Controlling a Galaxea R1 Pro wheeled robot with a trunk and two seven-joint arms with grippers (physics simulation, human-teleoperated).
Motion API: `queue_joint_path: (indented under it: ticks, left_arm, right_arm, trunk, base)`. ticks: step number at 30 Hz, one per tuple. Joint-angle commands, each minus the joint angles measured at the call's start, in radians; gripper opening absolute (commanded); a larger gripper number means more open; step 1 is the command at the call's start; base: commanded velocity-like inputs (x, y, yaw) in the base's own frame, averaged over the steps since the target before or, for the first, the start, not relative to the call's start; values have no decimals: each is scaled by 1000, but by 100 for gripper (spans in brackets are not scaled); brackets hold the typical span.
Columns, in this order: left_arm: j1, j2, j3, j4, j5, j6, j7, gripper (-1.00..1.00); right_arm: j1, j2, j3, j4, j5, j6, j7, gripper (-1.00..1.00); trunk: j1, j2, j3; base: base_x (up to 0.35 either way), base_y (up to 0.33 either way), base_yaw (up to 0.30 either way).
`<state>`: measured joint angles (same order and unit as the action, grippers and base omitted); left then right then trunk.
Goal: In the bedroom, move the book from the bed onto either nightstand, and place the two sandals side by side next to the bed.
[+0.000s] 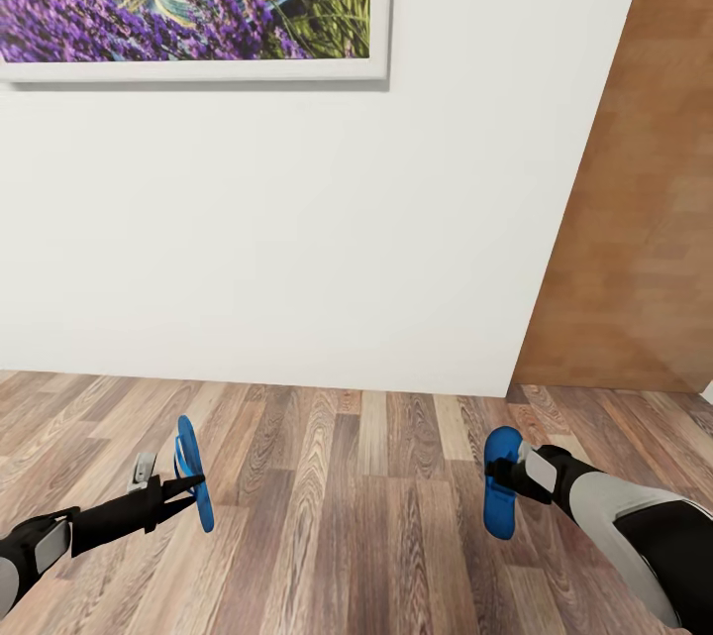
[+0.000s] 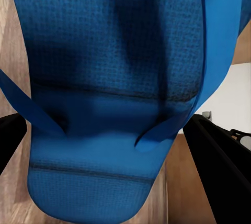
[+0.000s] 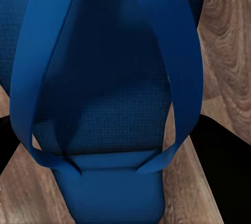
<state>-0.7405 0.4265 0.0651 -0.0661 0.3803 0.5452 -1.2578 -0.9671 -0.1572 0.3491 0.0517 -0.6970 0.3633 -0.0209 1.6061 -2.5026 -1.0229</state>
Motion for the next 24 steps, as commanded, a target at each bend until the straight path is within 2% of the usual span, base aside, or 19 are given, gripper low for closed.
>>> queue_joint_path:
  ticks: [1,10,24]
  left_arm:
    - [0,0,7,0,-5,10,-3,-100]
    - [0,-1,8,0,-5,10,-2,-100]
    - [0,-2,8,2,-4,10,-2,-100]
  right_arm:
    - [-1,0,8,0,-12,3,-3,-100]
    - [-1,1,8,0,-12,3,-3,-100]
    - [-1,3,10,0,-12,3,-2,-100]
  trunk:
    - [0,0,-1]
    - [0,0,-1]
    - [0,0,-4]
  base:
    - [0,0,0]
    - [0,0,26]
    - [0,0,230]
